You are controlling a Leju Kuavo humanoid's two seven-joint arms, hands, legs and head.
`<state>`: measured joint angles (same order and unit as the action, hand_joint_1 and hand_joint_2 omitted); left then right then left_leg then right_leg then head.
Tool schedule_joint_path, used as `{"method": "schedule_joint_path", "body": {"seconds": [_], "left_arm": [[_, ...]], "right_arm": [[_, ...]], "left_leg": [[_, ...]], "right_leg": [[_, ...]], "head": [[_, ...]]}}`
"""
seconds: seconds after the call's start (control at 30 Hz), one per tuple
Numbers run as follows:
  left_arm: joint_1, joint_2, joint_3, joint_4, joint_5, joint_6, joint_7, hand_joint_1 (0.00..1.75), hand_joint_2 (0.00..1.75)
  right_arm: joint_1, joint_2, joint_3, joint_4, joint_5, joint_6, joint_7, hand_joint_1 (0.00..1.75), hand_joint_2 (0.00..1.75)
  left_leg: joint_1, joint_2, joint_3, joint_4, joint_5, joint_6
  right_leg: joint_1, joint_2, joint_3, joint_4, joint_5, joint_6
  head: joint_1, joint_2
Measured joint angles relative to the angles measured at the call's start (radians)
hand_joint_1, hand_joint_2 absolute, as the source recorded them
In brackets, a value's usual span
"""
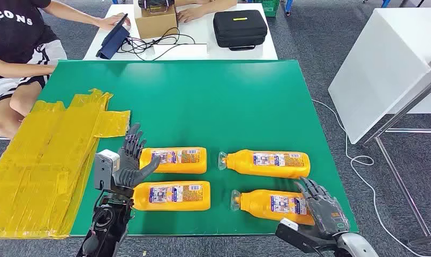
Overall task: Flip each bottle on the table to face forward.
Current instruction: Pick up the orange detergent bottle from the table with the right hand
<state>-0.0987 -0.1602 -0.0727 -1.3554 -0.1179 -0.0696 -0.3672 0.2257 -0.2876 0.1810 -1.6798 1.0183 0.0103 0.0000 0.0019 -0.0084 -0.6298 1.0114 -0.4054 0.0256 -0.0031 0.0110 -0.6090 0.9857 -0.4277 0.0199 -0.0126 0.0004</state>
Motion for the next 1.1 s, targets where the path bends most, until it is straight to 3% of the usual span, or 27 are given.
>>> {"method": "schedule_joint_path", "body": {"seconds": [0.63,1.0,1.03,1.1], "left_arm": [[-0.004,0.000,0.000,0.012,0.000,0.000,-0.007,0.00,1.75],[0.012,0.004,0.000,-0.002,0.015,0.008,0.008,0.00,1.75],[0.017,0.004,0.000,-0.006,0.016,0.008,0.009,0.00,1.75],[0.024,0.004,0.000,-0.012,0.017,0.009,0.010,0.00,1.75]], "right_arm": [[0.014,-0.004,-0.010,0.018,-0.023,0.018,-0.006,0.00,1.75],[-0.063,-0.008,0.012,0.099,-0.052,0.052,-0.011,0.00,1.75],[-0.069,-0.008,0.013,0.106,-0.052,0.053,-0.009,0.06,1.75],[-0.080,-0.008,0.015,0.122,-0.052,0.055,-0.007,0.50,1.75]], "left_leg": [[0.000,0.000,0.000,0.000,0.000,0.000],[0.000,0.000,0.001,0.000,0.000,0.000],[0.000,0.001,0.001,0.000,0.000,0.000],[0.000,0.001,0.001,0.000,0.000,0.000]], "right_leg": [[0.000,0.000,0.000,0.000,0.000,0.000],[0.000,0.000,0.001,0.000,0.000,0.000],[0.000,0.000,0.001,0.000,0.000,0.000],[0.000,0.001,0.001,0.000,0.000,0.000]], "head": [[0.000,0.000],[0.000,0.000],[0.000,0.000],[0.000,0.000]]}}
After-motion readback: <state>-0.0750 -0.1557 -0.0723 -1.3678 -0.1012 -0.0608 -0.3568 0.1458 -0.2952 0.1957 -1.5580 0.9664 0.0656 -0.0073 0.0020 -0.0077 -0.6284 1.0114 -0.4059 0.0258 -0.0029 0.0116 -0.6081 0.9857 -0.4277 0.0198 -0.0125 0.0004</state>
